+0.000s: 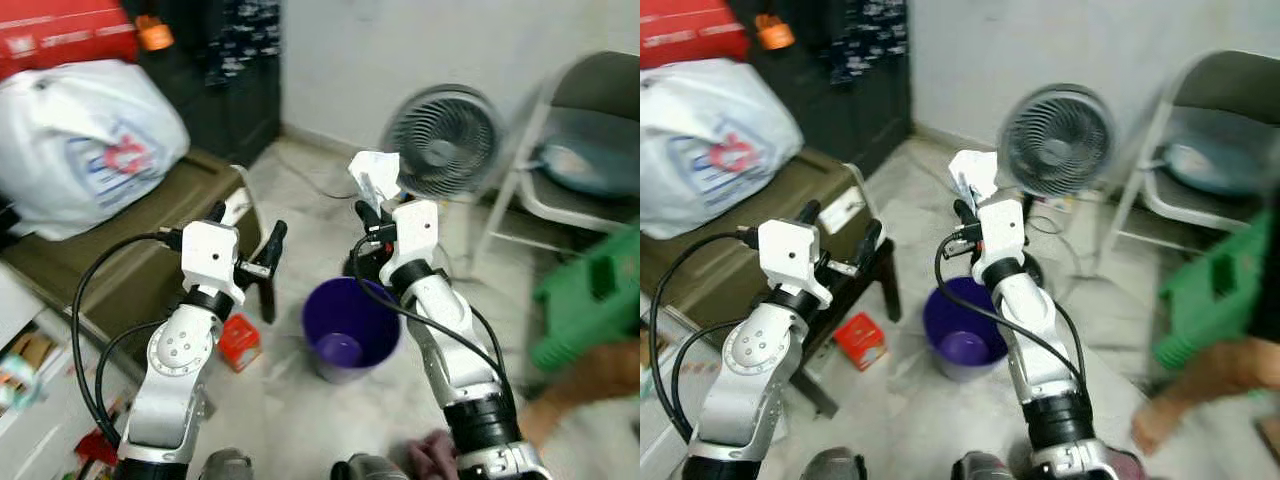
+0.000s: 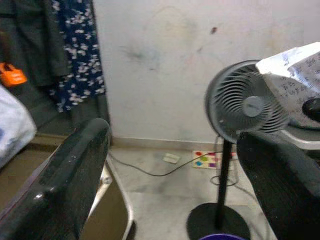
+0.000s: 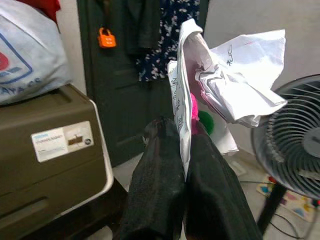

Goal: Clean up the room

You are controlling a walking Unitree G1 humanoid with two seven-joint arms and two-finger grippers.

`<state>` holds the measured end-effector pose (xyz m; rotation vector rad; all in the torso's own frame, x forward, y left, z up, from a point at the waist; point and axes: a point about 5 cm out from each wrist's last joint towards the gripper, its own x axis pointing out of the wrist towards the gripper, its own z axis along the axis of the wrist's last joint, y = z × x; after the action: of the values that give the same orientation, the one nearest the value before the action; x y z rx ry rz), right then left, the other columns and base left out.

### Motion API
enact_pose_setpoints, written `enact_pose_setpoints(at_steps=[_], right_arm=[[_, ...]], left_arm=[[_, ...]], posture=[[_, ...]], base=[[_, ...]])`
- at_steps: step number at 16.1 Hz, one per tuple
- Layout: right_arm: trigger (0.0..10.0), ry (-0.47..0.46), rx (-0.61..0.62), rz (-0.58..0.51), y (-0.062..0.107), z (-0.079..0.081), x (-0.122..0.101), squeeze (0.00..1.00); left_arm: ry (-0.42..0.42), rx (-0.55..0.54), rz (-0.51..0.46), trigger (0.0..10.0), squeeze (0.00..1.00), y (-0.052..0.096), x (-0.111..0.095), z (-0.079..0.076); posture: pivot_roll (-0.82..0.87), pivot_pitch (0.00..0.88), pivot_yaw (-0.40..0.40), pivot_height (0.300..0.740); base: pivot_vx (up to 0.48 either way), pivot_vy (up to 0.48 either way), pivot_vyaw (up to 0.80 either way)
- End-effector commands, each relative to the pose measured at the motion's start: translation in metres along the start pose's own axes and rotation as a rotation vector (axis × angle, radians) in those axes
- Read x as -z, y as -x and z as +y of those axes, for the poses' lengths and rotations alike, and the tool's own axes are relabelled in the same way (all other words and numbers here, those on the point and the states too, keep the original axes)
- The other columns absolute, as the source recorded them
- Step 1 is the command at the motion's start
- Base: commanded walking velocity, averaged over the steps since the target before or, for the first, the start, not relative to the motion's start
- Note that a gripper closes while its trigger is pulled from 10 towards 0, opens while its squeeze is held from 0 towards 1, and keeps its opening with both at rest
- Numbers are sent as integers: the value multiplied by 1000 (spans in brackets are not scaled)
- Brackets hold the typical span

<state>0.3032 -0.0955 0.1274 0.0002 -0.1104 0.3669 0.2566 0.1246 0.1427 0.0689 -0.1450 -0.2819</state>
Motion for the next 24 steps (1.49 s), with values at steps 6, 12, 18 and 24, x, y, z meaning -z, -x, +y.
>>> enact_pose_setpoints(at_steps=[6, 12, 18, 24], right_arm=[[10000, -11, 10, 0, -1, -1, -2, 0], [10000, -13, 4, -4, -1, 0, -2, 0], [10000, -13, 1, -3, -2, 0, -2, 0], [10000, -10, -6, -7, -3, 1, -3, 0]], left_arm=[[14, 54, -12, 10000, 0, 1, -3, -4], [25, 74, -18, 10000, 0, 1, -3, -5], [26, 77, -14, 10000, 0, 1, -3, -5], [19, 76, -13, 10000, 0, 1, -2, -4]], posture=[[44, 0, -46, 740], [44, 0, -45, 740], [43, 0, -47, 740], [48, 0, -47, 740]], base=[[0, 0, 0], [188, 0, 0], [311, 0, 0], [318, 0, 0]])
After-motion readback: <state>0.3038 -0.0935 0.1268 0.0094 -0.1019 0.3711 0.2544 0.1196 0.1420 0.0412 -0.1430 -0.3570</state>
